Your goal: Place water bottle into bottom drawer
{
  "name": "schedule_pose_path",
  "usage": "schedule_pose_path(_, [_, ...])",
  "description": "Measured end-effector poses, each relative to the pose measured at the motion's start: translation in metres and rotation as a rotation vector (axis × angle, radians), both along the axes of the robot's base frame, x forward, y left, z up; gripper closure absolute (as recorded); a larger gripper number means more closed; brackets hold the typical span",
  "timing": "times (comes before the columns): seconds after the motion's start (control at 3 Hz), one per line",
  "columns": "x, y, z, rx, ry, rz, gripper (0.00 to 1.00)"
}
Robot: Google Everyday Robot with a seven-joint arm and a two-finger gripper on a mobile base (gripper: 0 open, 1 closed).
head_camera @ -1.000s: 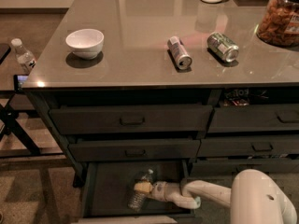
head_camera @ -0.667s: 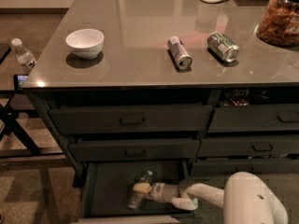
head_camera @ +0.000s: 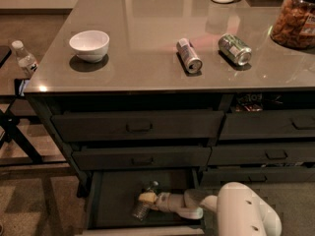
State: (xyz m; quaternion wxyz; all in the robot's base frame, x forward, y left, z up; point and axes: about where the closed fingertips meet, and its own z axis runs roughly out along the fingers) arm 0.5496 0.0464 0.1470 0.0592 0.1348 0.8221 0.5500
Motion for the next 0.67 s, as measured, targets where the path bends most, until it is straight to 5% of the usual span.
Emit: schedule_pose_path(0.67, [0.0044,0.0140,-0.0188,-0.090,0.029,0.046,1.00])
